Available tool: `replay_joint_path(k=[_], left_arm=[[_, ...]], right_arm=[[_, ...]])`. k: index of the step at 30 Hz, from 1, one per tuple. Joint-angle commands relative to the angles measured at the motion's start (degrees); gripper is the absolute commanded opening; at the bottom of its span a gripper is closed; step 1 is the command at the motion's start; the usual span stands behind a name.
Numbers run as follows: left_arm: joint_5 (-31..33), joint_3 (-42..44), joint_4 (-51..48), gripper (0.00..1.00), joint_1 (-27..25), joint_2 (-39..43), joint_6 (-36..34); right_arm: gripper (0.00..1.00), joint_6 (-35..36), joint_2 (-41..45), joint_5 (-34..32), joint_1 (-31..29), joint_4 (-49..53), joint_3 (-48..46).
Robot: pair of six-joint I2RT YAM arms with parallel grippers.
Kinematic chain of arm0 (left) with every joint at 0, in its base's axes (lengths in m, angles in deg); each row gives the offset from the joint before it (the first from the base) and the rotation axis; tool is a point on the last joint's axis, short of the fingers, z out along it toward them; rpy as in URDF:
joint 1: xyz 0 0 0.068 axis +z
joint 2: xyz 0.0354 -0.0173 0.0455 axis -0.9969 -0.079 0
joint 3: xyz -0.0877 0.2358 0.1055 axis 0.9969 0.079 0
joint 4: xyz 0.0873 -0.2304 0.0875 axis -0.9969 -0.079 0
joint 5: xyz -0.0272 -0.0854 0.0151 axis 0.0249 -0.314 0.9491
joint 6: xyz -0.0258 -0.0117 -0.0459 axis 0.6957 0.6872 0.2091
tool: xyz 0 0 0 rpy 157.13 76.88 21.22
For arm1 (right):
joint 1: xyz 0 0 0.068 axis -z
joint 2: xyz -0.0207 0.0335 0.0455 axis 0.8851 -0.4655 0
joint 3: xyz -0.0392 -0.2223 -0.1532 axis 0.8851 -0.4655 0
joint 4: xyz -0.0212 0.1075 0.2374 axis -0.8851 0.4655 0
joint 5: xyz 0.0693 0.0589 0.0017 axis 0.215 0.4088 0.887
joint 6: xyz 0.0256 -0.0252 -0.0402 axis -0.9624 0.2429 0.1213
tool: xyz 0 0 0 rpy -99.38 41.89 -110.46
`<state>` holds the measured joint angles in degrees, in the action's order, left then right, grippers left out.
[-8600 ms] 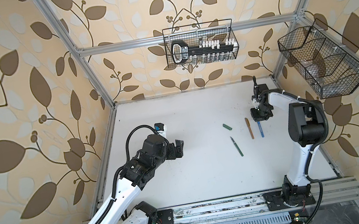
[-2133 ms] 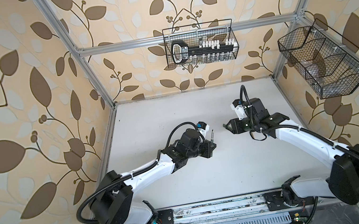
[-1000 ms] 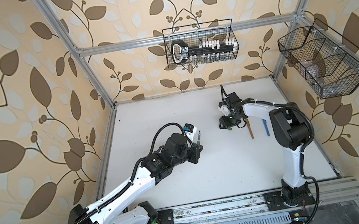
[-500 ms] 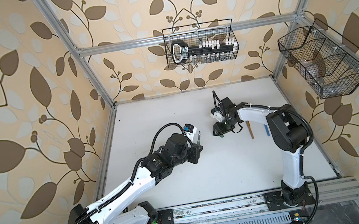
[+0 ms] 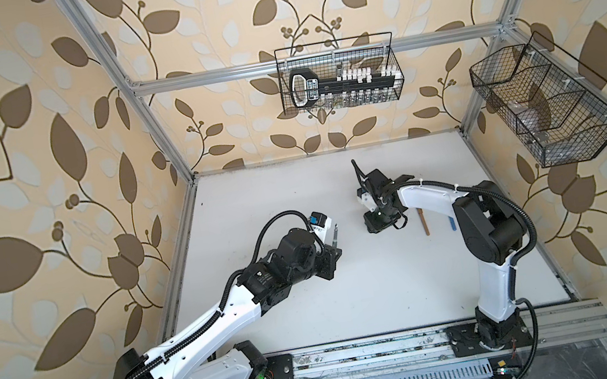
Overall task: Insert the pens into the pen caps
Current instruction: 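Lower the right gripper and grasp the green cap, then lift the green cap with the right gripper and carry it toward the left gripper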
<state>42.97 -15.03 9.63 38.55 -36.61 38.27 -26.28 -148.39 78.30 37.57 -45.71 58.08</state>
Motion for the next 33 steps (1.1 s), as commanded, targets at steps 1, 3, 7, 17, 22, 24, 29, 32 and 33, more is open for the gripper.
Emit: replay_joint_path(k=[1,3,7,17,22,24,29,32,33], left_arm=[[1.19,0.14,0.64,0.15,-0.46,1.55,-0.80],[1.32,0.12,0.52,0.15,-0.41,1.79,-0.79],[1.44,0.12,0.41,0.15,-0.45,1.98,-0.86],[1.21,-0.23,0.37,0.15,-0.43,1.36,-1.10],[1.12,-0.27,0.41,0.15,-0.40,1.27,-1.06],[1.13,-0.08,0.62,0.15,-0.45,1.27,-1.15],[0.96,-0.23,0.69,0.15,-0.39,1.01,-1.38],[1.05,-0.07,0.62,0.15,-0.41,1.01,-1.48],[1.10,-0.05,0.59,0.15,-0.45,1.01,-1.53]], right_arm=[[0.41,2.84,-2.77,-3.03,-0.39,3.43,3.68],[0.41,3.62,-3.72,-2.84,-1.01,4.04,4.68],[0.41,4.75,-6.01,-3.20,-1.68,5.76,6.46],[0.38,6.37,-7.85,-4.19,-1.53,7.66,5.83],[0.30,5.92,-7.88,-5.45,-1.51,7.05,4.81],[0.27,5.54,-7.53,-4.83,-1.17,6.36,4.46],[0.21,5.15,-7.20,-2.58,-0.65,4.94,4.31],[0.17,5.15,-6.71,-1.92,-0.63,4.92,4.19],[0.15,5.15,-6.32,-1.19,-0.63,4.73,3.98]])
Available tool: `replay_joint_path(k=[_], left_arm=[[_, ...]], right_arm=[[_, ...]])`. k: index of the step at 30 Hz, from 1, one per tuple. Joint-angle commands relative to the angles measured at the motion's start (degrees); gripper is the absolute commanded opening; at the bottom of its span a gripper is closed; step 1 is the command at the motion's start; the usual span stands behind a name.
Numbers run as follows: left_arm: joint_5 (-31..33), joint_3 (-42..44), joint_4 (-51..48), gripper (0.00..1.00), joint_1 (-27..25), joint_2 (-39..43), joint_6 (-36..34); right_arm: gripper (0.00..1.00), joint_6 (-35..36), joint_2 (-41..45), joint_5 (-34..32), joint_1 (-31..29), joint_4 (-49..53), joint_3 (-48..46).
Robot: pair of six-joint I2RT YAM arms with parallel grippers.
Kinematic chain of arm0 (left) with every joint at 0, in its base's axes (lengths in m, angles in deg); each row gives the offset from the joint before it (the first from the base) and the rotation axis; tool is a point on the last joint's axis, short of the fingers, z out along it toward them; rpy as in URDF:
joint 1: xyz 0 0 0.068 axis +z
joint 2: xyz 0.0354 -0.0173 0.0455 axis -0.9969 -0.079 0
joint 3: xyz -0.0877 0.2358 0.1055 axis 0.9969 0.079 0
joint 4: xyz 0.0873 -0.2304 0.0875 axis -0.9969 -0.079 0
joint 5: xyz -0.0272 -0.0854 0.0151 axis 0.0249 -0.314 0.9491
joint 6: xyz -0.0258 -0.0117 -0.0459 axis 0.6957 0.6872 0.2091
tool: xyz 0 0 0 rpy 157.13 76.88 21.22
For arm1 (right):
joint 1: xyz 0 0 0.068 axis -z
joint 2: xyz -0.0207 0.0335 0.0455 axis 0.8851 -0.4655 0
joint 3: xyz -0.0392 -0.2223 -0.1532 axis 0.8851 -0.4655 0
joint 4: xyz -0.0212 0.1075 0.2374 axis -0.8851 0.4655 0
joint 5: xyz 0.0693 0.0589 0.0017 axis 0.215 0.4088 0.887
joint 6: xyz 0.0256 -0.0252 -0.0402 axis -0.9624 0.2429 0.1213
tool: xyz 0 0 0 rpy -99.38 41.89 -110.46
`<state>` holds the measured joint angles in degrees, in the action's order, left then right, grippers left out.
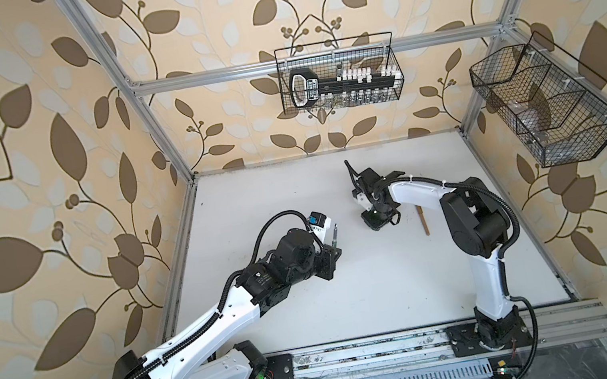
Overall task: Insert the pens into the pen caps
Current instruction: 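Lift the green cap with the right gripper and carry it toward the left gripper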
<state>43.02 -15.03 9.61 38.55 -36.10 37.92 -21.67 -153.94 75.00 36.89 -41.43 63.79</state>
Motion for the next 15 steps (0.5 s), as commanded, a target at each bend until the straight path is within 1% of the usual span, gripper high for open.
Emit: replay_joint_path(k=[1,6,10,15], left_arm=[[0.99,0.01,0.67,0.15,-0.43,0.46,-1.23],[0.66,0.08,1.05,0.16,-0.45,0.03,-1.29],[-0.38,-0.61,1.53,0.16,-0.45,-1.41,-1.97],[-3.10,-2.02,2.77,0.16,-0.43,-4.63,-2.98]], right_arm=[[0.15,0.61,-0.43,3.24,0.16,0.02,-2.18],[0.13,-0.38,2.62,8.16,1.17,-2.06,-4.71],[0.12,-1.98,5.85,15.24,2.74,-5.17,-8.11],[0.10,-4.56,11.65,22.11,4.16,-9.85,-14.15]])
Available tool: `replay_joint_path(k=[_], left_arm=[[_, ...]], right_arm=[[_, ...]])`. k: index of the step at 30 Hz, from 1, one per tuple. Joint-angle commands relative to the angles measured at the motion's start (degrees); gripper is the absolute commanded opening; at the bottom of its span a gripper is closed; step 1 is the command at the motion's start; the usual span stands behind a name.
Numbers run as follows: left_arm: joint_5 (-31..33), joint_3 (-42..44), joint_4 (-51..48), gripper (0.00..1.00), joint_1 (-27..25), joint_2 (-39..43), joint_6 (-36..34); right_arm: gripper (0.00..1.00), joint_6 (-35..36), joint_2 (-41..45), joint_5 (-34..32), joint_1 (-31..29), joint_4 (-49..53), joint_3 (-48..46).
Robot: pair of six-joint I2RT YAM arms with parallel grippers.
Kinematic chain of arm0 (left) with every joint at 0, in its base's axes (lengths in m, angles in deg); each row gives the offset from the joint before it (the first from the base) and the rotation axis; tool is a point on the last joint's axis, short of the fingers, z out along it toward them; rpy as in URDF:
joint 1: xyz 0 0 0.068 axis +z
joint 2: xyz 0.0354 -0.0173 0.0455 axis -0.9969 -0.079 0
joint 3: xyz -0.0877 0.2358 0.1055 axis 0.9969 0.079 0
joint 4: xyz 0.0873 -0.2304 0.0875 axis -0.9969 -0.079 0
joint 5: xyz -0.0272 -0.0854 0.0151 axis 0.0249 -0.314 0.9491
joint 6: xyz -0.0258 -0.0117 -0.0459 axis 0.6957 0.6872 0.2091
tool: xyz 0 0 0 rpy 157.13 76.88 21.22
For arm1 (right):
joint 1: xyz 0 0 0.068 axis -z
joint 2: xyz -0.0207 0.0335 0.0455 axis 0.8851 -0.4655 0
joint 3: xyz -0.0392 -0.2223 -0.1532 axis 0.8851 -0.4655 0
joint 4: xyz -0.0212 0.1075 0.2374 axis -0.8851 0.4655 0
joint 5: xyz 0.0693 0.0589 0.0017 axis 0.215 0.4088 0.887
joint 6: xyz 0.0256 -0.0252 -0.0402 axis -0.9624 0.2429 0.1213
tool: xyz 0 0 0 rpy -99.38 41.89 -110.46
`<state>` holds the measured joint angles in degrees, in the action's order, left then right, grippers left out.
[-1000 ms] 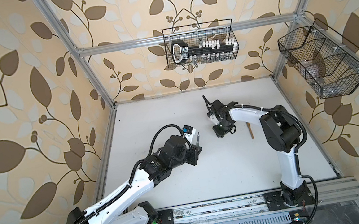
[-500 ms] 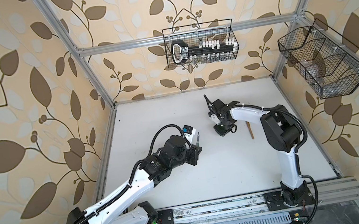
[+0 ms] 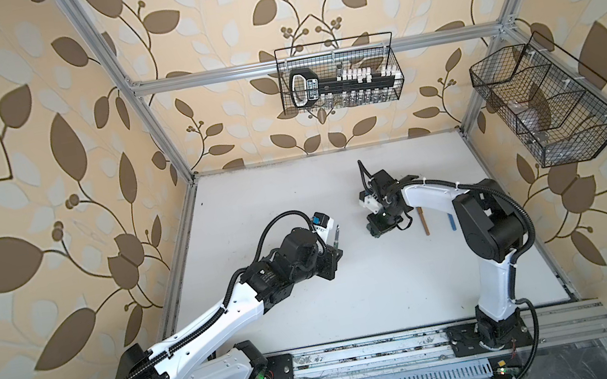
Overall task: Insert the pens into the pen caps
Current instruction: 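Lift the green cap with the right gripper and carry it toward the left gripper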
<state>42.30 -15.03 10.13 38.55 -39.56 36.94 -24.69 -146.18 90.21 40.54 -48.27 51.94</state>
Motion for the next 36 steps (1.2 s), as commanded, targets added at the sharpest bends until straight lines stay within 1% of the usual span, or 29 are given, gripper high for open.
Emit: replay_joint_path(k=[1,7,10,15,18,20,23,25,27,29,32,36], left_arm=[[-2.91,-2.28,2.66,0.16,-0.45,-1.99,-2.24],[-5.08,-3.77,4.73,0.15,-0.44,-6.49,-3.53],[-5.24,-5.06,4.91,0.14,-0.46,-8.18,-4.13],[-6.36,-5.97,6.64,0.14,-0.46,-8.74,-3.87],[-6.97,-5.94,7.03,0.14,-0.46,-8.39,-3.32],[-7.01,-5.80,6.94,0.14,-0.46,-7.96,-2.94],[-6.77,-5.03,6.77,0.14,-0.46,-6.67,-2.15],[-6.55,-4.21,6.85,0.14,-0.46,-5.54,-1.69],[-6.37,-3.56,7.02,0.15,-0.46,-4.64,-1.50],[-6.44,-3.22,7.28,0.15,-0.46,-4.00,-1.42],[-7.09,-3.19,7.59,0.15,-0.46,-3.70,-1.75],[-8.60,-3.57,7.38,0.15,-0.46,-3.43,-2.35]], right_arm=[[0.10,-2.17,5.30,8.41,0.85,-4.25,-4.32],[0.08,-8.28,14.16,17.12,3.39,-14.41,-14.32],[0.08,-11.17,17.81,19.31,4.18,-18.83,-18.46],[0.08,-14.72,23.65,21.19,4.37,-22.88,-22.17],[0.08,-17.34,27.77,21.83,4.36,-25.38,-24.16],[0.08,-17.94,29.77,21.02,4.39,-24.81,-24.64],[0.07,-17.44,32.42,15.84,4.35,-20.74,-24.96],[0.07,-16.67,34.04,14.62,4.36,-19.69,-25.84],[0.07,-17.59,36.10,15.33,4.38,-21.05,-27.24],[0.07,-19.07,38.13,17.87,4.40,-23.26,-28.21],[0.06,-23.14,40.93,20.79,4.07,-29.61,-30.14],[0.05,-25.69,43.09,20.81,2.61,-33.68,-30.51]])
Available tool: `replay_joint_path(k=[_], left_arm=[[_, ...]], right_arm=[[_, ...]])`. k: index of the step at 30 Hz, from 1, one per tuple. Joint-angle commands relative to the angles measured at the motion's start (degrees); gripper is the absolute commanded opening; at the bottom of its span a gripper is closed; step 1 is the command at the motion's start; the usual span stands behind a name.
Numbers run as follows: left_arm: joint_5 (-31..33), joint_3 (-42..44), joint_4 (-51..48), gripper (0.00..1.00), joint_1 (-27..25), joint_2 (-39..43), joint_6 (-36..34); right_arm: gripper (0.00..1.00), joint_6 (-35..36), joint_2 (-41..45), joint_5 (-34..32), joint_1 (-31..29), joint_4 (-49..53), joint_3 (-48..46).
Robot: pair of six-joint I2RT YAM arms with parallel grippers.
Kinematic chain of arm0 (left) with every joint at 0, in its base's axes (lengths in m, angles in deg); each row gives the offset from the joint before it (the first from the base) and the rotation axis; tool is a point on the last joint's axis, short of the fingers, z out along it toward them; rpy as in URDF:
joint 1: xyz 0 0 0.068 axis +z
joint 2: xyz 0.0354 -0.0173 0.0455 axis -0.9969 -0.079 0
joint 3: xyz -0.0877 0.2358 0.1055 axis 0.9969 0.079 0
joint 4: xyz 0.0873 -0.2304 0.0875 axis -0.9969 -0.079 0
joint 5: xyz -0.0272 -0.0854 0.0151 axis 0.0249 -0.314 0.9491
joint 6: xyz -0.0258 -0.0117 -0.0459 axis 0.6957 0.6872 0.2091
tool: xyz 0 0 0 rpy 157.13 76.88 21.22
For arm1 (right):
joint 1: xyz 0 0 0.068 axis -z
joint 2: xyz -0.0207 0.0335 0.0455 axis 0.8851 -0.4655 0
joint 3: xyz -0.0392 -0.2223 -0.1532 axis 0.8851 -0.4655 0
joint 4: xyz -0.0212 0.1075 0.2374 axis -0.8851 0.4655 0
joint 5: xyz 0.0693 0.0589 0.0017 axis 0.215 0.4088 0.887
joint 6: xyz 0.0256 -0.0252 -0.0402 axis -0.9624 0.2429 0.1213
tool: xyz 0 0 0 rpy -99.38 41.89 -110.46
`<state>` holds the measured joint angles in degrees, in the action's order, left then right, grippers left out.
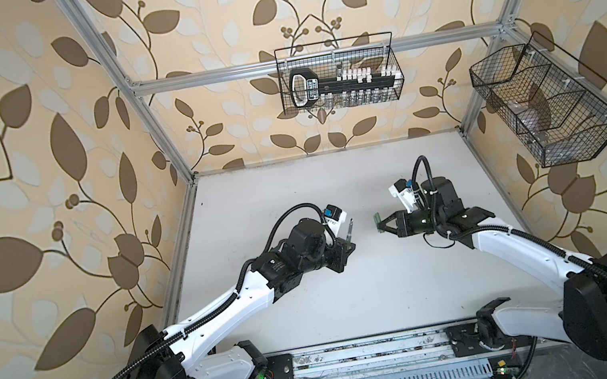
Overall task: Insert the pens into the pen caps
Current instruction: 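Lift the green cap with the right gripper and carry it toward the left gripper, then align the green cap opening over the pen nib held by the left gripper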
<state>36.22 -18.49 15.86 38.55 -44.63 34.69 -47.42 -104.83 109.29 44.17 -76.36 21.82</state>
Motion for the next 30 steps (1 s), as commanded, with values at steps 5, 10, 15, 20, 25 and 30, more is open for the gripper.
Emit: replay_joint_path(k=[5,10,15,20,25,30], left_arm=[[-4.02,0.15,1.83,0.15,-0.46,2.44,-0.37],[-5.63,0.17,1.66,0.16,-0.50,2.53,-0.47],[-7.12,0.32,2.44,0.18,-0.54,2.31,-0.26],[-6.99,0.94,3.50,0.18,-0.58,2.27,-0.75],[-7.32,0.77,3.81,0.18,-0.55,2.26,-0.98],[-6.93,1.20,4.34,0.18,-0.46,2.27,-1.30]], right_arm=[[0.05,-5.56,3.29,1.69,-3.17,-8.97,-0.38],[0.06,-8.09,4.91,1.67,-4.49,-12.17,-0.51],[0.06,-10.86,5.69,0.68,-5.72,-15.77,-0.49],[0.07,-13.83,6.08,-1.70,-6.64,-20.73,-0.99],[0.08,-15.51,5.69,-2.99,-8.12,-23.73,-0.74],[0.08,-16.25,5.21,-3.73,-8.71,-25.51,-0.73]])
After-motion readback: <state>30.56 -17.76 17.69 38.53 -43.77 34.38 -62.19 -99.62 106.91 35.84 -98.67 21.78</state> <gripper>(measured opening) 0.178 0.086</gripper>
